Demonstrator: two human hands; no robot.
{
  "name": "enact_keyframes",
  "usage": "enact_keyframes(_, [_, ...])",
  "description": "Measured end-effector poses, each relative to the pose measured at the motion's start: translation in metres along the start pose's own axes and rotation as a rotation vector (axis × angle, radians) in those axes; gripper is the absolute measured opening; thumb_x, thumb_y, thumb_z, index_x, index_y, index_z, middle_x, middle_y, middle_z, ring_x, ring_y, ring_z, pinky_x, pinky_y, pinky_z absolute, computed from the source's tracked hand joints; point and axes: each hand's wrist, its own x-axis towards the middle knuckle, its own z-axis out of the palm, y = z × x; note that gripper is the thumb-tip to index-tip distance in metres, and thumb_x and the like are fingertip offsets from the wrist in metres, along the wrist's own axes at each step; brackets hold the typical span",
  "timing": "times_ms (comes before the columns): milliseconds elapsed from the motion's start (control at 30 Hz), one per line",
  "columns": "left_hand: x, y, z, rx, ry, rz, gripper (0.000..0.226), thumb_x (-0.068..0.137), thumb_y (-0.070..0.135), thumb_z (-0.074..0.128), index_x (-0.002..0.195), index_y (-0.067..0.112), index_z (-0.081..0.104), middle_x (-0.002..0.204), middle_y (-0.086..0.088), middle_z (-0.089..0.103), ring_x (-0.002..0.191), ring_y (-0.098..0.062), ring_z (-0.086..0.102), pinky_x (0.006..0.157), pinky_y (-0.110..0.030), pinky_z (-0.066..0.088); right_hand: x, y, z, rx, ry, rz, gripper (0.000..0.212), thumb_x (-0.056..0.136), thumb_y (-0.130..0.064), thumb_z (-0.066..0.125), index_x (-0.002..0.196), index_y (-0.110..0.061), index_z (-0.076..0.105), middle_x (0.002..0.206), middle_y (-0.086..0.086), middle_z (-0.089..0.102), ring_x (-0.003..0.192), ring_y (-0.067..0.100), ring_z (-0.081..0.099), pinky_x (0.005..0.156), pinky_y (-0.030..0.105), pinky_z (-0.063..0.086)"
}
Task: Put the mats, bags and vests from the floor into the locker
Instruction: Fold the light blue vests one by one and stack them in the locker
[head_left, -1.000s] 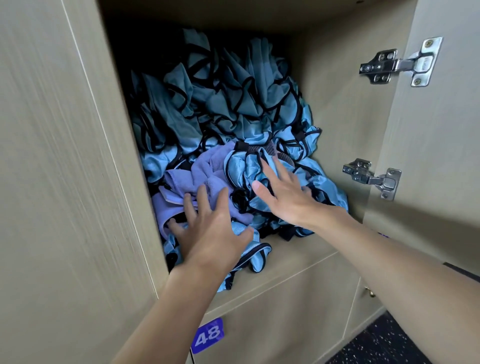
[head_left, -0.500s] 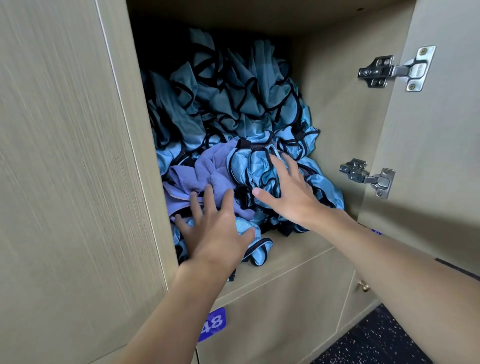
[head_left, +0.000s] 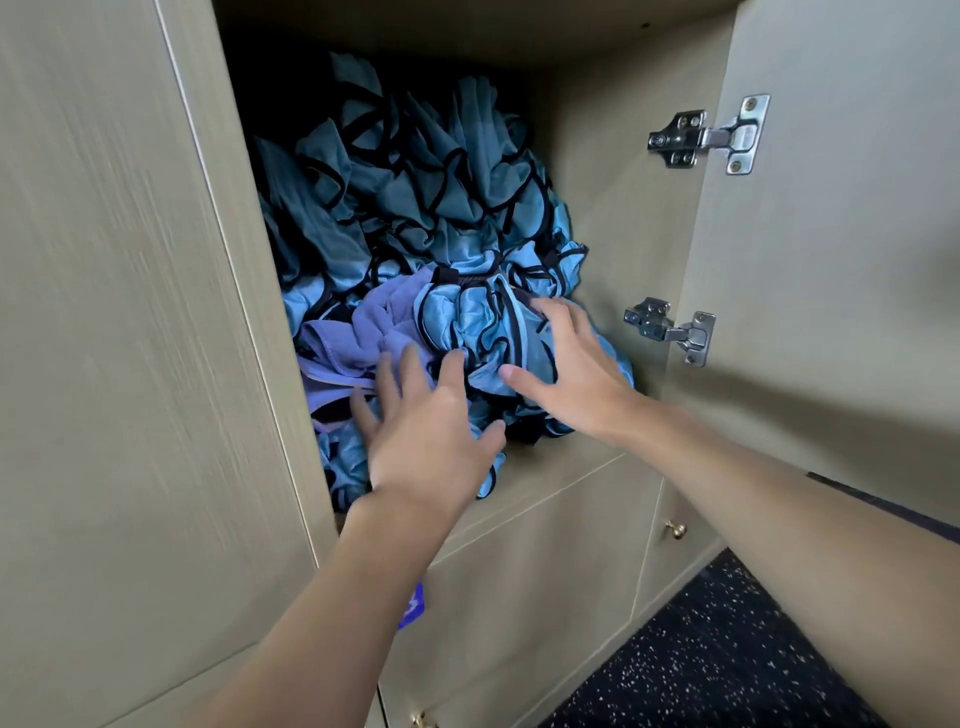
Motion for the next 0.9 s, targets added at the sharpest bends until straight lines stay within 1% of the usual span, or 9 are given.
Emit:
enact_keyframes(67, [-0.007, 0.016, -0.001, -0.031, 0.021, 0.066, 0.075, 0.085, 0.056, 0.061, 0.148, 0.029, 0.03, 0.154, -0.008, 0.024, 0.146, -0.031, 0.015, 0.118, -0.052, 0.016, -0.021, 0.006, -0.014, -0.022, -0.001, 0.024, 0.076, 0.088, -0.055, 0.059, 0.147, -0.031, 0.018, 0.152, -0.006, 0.022, 0.139, 0.019, 0.03, 0.111, 0.054, 0.029])
enact_keyframes(100, [-0.011, 0.025, -0.001, -0.069, -0.002, 0.094, 0.075, 0.084, 0.054, 0.063, 0.147, 0.028, 0.033, 0.151, -0.008, 0.03, 0.143, -0.031, 0.022, 0.117, -0.05, 0.021, -0.035, 0.01, -0.022, -0.031, 0.0, 0.049, 0.075, 0.088, -0.054, 0.058, 0.147, -0.031, 0.018, 0.151, -0.005, 0.024, 0.139, 0.02, 0.031, 0.111, 0.054, 0.028])
enact_keyframes(200, [-0.031, 0.057, 0.011, -0.232, -0.166, 0.176, 0.072, 0.081, 0.051, 0.068, 0.142, 0.024, 0.042, 0.139, -0.01, 0.048, 0.13, -0.033, 0.042, 0.108, -0.047, 0.036, -0.088, 0.034, -0.047, -0.067, 0.025, 0.152, 0.068, 0.091, -0.05, 0.056, 0.147, -0.031, 0.022, 0.145, 0.0, 0.031, 0.136, 0.024, 0.035, 0.11, 0.056, 0.029])
enact_keyframes(267, [-0.053, 0.087, 0.026, -0.272, -0.284, 0.28, 0.069, 0.08, 0.053, 0.065, 0.14, 0.024, 0.045, 0.135, -0.009, 0.053, 0.124, -0.032, 0.05, 0.103, -0.046, 0.042, -0.135, 0.056, -0.064, -0.052, 0.027, 0.24, 0.062, 0.094, -0.043, 0.055, 0.147, -0.027, 0.026, 0.143, 0.004, 0.033, 0.134, 0.026, 0.037, 0.11, 0.054, 0.031])
enact_keyframes(367, [-0.097, 0.143, 0.052, -0.296, -0.445, 0.404, 0.062, 0.086, 0.048, 0.065, 0.141, 0.029, 0.043, 0.14, -0.001, 0.051, 0.124, -0.026, 0.052, 0.1, -0.043, 0.044, -0.219, 0.093, -0.092, -0.056, 0.019, 0.395, 0.059, 0.098, -0.039, 0.051, 0.148, -0.022, 0.025, 0.147, 0.008, 0.032, 0.131, 0.031, 0.041, 0.109, 0.05, 0.034])
enact_keyframes(500, [-0.173, 0.223, 0.109, -0.312, -0.628, 0.637, 0.062, 0.086, 0.051, 0.065, 0.14, 0.031, 0.043, 0.141, 0.004, 0.051, 0.128, -0.019, 0.051, 0.102, -0.043, 0.045, -0.345, 0.151, -0.124, -0.144, 0.056, 0.65, 0.056, 0.098, -0.04, 0.05, 0.146, -0.022, 0.028, 0.144, 0.005, 0.038, 0.13, 0.026, 0.041, 0.107, 0.053, 0.033])
enact_keyframes(667, [-0.289, 0.311, 0.191, -0.246, -0.916, 0.84, 0.056, 0.086, 0.048, 0.063, 0.135, 0.027, 0.044, 0.13, 0.001, 0.053, 0.121, -0.023, 0.053, 0.099, -0.043, 0.044, -0.514, 0.21, -0.148, -0.202, 0.063, 0.998, 0.048, 0.098, -0.039, 0.048, 0.141, -0.021, 0.035, 0.137, 0.005, 0.045, 0.127, 0.025, 0.044, 0.105, 0.048, 0.036])
enact_keyframes(800, [-0.385, 0.351, 0.25, -0.177, -1.063, 0.968, 0.056, 0.089, 0.051, 0.06, 0.137, 0.027, 0.043, 0.129, 0.004, 0.053, 0.121, -0.022, 0.05, 0.095, -0.038, 0.043, -0.634, 0.239, -0.152, -0.284, 0.026, 1.272, 0.043, 0.096, -0.041, 0.05, 0.134, -0.022, 0.043, 0.131, 0.004, 0.049, 0.124, 0.026, 0.046, 0.1, 0.042, 0.037])
enact_keyframes(900, [-0.446, 0.36, 0.289, -0.135, -1.163, 1.038, 0.062, 0.089, 0.053, 0.06, 0.142, 0.027, 0.041, 0.144, 0.003, 0.044, 0.13, -0.022, 0.046, 0.103, -0.043, 0.042, -0.695, 0.251, -0.155, -0.374, 0.004, 1.458, 0.04, 0.096, -0.041, 0.05, 0.13, -0.022, 0.045, 0.132, 0.005, 0.048, 0.127, 0.028, 0.041, 0.101, 0.043, 0.033])
